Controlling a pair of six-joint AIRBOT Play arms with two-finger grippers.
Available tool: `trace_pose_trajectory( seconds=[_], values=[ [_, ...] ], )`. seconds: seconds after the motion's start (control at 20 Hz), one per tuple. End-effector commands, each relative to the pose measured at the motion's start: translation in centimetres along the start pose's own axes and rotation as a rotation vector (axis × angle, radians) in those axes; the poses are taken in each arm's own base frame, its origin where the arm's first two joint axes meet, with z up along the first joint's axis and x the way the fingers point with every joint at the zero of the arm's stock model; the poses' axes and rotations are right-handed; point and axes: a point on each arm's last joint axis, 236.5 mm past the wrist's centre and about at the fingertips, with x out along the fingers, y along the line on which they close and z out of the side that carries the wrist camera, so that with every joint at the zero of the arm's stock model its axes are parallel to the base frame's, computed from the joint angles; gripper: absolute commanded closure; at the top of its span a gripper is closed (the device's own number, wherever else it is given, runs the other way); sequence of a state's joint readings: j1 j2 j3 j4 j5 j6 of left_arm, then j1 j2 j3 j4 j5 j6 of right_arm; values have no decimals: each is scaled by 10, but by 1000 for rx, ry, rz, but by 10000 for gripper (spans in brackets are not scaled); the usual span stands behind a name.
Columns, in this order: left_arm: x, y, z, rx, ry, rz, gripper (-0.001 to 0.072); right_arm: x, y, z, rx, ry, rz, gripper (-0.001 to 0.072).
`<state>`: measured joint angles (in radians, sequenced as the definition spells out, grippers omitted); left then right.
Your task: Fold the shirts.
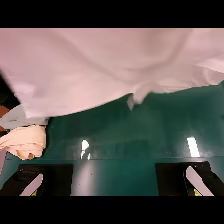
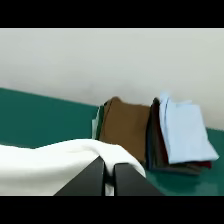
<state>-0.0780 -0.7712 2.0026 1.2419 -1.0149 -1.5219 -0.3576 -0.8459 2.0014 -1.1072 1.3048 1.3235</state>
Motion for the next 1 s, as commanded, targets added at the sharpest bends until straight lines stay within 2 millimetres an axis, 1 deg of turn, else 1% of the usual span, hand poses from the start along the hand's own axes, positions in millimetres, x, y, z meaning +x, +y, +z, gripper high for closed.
trace_pose_trajectory(
  seconds=[0.0,0.05,0.1,0.15,0.2,0.3,0.35,0.4,0.45,0.5,0.55,0.6,0.7,0.75,0.8,0.85,0.9,0.95],
  values=[
    [-19,-5,32,7,-89,5,685,-33,4,31,-32,-64,-43,696],
    [-9,-1,11,-14,-23,9,684,-26,2,25,-25,-35,-37,696],
    [7,6,-17,-47,64,17,684,-14,-1,15,-9,2,-24,696],
    [26,15,-53,-66,169,26,684,2,-5,2,18,46,-9,696],
    [44,24,-95,-90,293,35,684,22,-7,-18,52,108,17,696],
    [75,44,-201,-153,580,56,683,65,-18,-83,132,313,55,696],
    [85,53,-251,-186,700,69,682,85,-22,-120,174,425,75,696],
    [93,63,-305,-223,815,85,682,105,-27,-161,222,546,94,696],
    [98,71,-353,-256,910,101,682,124,-32,-203,274,656,108,696],
    [100,79,-402,-290,1000,120,682,138,-35,-243,320,754,116,696],
    [100,85,-443,-319,1073,137,682,150,-35,-286,370,856,129,696],
    [99,90,-483,-350,1142,158,682,160,-32,-323,406,940,144,696],
    [103,100,-544,-390,1230,187,682,180,-28,-390,420,1078,142,696],
    [108,106,-566,-394,1246,193,682,191,-26,-416,414,1120,138,696],
    [115,111,-583,-399,1242,207,682,204,-23,-437,408,1148,138,696],
    [123,118,-596,-402,1221,222,682,220,-20,-451,410,1150,141,696],
    [132,123,-603,-400,1197,233,682,235,-19,-459,404,1143,141,696],
    [141,128,-605,-395,1166,240,683,250,-20,-461,397,1125,140,696]
  ],
)
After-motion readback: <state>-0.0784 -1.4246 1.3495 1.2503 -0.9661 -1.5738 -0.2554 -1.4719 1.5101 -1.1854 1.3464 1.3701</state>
